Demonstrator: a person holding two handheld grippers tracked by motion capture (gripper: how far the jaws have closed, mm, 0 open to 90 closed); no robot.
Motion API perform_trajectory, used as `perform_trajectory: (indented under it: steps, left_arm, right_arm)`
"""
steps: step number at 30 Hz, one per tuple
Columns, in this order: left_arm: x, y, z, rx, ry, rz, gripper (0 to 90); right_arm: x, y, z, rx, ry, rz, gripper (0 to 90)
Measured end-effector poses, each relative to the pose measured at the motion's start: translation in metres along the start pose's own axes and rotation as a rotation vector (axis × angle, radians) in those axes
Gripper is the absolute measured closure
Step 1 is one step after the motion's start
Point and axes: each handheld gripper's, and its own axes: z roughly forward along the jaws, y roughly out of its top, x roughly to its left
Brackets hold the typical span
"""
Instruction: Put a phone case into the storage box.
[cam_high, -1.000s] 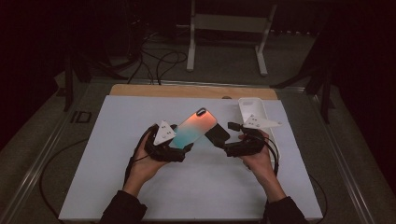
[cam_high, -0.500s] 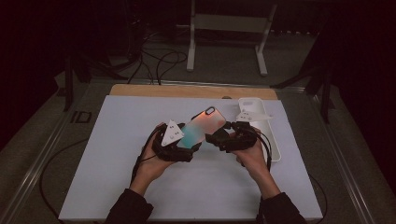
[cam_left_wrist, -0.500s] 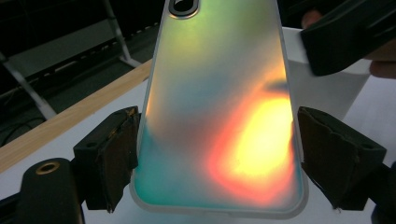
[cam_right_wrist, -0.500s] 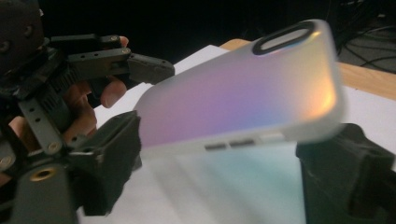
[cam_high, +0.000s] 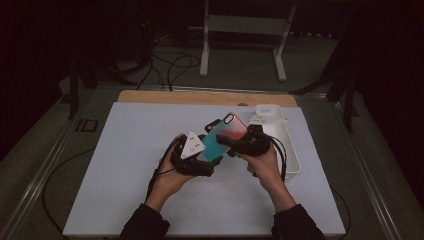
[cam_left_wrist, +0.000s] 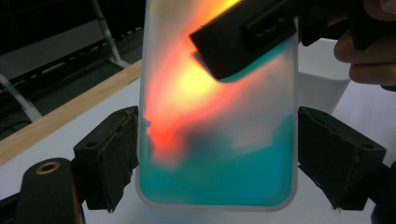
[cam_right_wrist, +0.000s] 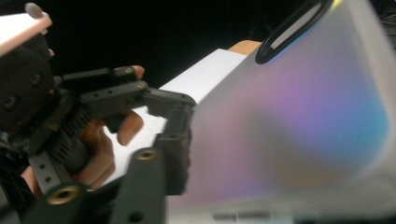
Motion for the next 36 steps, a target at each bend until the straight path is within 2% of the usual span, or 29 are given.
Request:
perform_trajectory:
  steps: [1, 2, 5, 7, 8, 9, 10, 13, 17, 23, 24, 26, 28, 30, 35, 36]
  left_arm:
    - [0.000, 0.000, 0.001, 0.000, -0.001, -0.001, 17.5]
    - [-0.001, 0.000, 0.002, 0.004, -0.003, -0.003, 17.5]
    - [-0.001, 0.000, 0.003, 0.007, -0.004, -0.006, 17.4]
    - [-0.002, 0.000, 0.004, 0.020, 0.005, 0.000, 17.3]
    - [-0.005, 0.000, 0.005, 0.029, 0.032, 0.020, 17.2]
    - [-0.005, 0.000, 0.005, 0.029, 0.032, 0.020, 22.6]
    - [-0.004, -0.001, 0.004, 0.031, 0.031, 0.016, 26.1]
    - [-0.002, -0.002, 0.003, 0.037, 0.032, 0.002, 22.4]
    - [0.009, -0.006, -0.001, 0.033, -0.034, -0.071, 22.5]
    - [0.020, -0.014, -0.004, 0.037, -0.119, -0.137, 21.8]
    - [0.020, -0.014, -0.004, 0.037, -0.119, -0.137, 22.2]
    - [0.024, -0.017, -0.005, 0.046, -0.159, -0.162, 22.9]
    - [0.025, -0.019, -0.006, 0.053, -0.158, -0.165, 23.0]
    - [0.027, -0.020, -0.007, 0.044, -0.190, -0.179, 24.4]
    - [0.028, -0.020, -0.010, 0.031, -0.232, -0.168, 27.0]
    - [0.028, -0.021, -0.010, 0.030, -0.250, -0.163, 27.9]
  right_arm:
    - [0.000, 0.000, 0.000, 0.000, 0.000, 0.000, 68.1]
    - [0.002, 0.001, 0.000, -0.004, 0.004, -0.002, 74.0]
    - [0.003, 0.002, 0.000, -0.003, 0.023, -0.005, 78.4]
    - [0.006, 0.003, 0.001, 0.011, 0.021, -0.017, 81.2]
    - [0.008, 0.003, 0.002, 0.017, 0.017, -0.019, 82.6]
    - [0.008, 0.003, 0.002, 0.017, 0.017, -0.019, 82.6]
    - [0.010, 0.003, 0.002, 0.016, 0.008, -0.031, 86.5]
    - [0.009, 0.004, 0.002, 0.013, 0.008, -0.030, 86.8]
    - [0.006, 0.004, 0.001, 0.036, 0.005, -0.034, 86.9]
    - [0.006, 0.005, -0.002, 0.050, 0.039, -0.077, 86.9]
    - [0.006, 0.005, -0.002, 0.050, 0.039, -0.077, 86.9]
    - [0.009, 0.007, -0.004, 0.057, 0.059, -0.110, 86.8]
    - [0.010, 0.007, -0.004, 0.058, 0.064, -0.116, 86.7]
    - [0.013, 0.009, -0.006, 0.053, 0.085, -0.135, 86.7]
    - [0.018, 0.012, -0.009, 0.049, 0.146, -0.165, 86.7]
    - [0.018, 0.012, -0.009, 0.051, 0.156, -0.171, 86.6]
